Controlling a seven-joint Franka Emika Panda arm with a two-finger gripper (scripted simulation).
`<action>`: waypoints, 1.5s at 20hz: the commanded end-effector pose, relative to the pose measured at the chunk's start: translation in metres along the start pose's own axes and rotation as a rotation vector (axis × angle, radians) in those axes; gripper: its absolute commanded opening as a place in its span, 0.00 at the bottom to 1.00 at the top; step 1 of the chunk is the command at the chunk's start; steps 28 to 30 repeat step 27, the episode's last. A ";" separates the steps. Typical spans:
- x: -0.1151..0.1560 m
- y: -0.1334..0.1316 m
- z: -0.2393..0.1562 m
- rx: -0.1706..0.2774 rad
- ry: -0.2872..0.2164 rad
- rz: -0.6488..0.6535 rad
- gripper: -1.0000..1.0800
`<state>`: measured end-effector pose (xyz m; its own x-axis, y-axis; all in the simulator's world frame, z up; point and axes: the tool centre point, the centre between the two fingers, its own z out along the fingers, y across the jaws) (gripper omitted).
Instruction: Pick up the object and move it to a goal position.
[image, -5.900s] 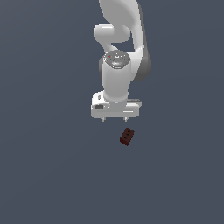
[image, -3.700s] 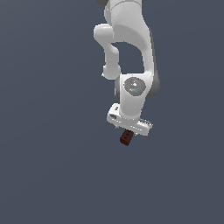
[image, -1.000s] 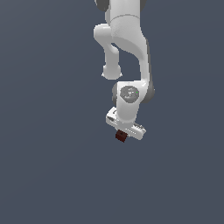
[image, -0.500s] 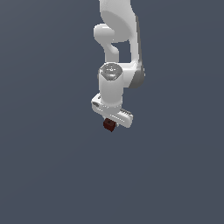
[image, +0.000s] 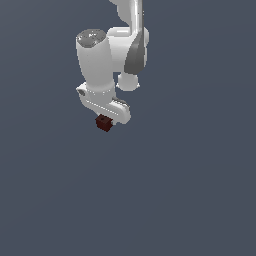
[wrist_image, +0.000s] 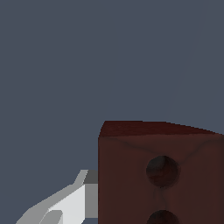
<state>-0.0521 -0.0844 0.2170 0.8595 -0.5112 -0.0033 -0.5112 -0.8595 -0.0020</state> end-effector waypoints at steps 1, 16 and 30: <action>0.003 0.022 -0.025 0.001 0.001 0.000 0.00; 0.027 0.133 -0.147 -0.001 0.003 0.000 0.00; 0.035 0.155 -0.172 -0.002 0.003 -0.001 0.00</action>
